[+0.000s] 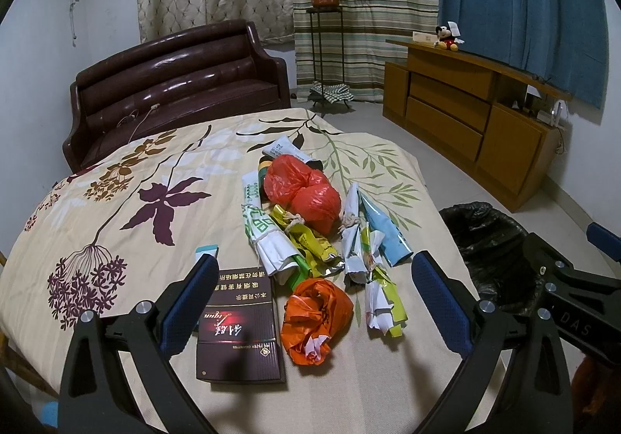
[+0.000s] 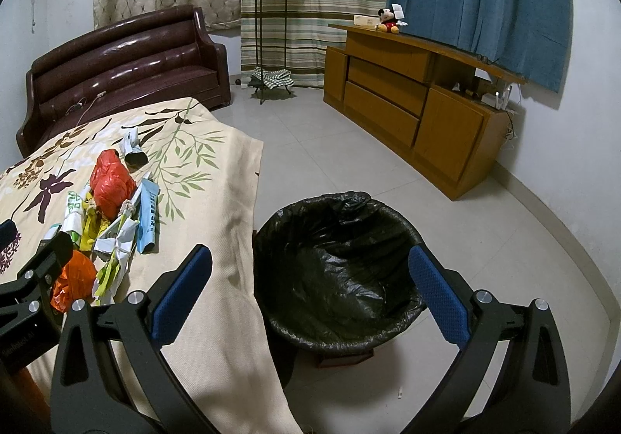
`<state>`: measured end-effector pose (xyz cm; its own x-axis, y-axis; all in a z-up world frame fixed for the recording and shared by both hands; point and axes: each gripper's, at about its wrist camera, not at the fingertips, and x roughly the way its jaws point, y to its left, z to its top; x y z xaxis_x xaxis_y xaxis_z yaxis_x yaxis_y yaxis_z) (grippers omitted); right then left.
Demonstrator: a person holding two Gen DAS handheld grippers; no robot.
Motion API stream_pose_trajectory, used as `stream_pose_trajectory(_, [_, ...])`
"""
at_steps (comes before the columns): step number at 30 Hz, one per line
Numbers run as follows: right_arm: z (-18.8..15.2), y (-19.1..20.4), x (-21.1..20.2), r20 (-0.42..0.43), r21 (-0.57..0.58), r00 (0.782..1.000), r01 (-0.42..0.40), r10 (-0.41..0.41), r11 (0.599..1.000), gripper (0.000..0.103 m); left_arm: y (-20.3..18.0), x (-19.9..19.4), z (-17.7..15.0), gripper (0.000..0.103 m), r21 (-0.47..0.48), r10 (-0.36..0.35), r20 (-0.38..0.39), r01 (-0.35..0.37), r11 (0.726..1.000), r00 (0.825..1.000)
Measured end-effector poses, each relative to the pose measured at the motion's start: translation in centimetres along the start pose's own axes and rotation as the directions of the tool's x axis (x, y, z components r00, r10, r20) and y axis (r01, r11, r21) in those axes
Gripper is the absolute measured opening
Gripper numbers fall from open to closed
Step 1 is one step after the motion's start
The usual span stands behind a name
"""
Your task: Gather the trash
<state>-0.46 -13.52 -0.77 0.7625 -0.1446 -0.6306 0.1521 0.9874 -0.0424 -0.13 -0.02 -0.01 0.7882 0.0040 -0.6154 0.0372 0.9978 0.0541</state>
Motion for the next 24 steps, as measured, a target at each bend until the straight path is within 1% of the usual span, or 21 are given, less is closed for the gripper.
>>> stream_pose_trajectory(24, [-0.08,-0.05,0.2,-0.003,0.001,1.0,0.001,-0.001,1.0,0.099,0.02,0.29,-0.4,0.097,-0.001,-0.003,-0.005,0.003,1.0,1.0])
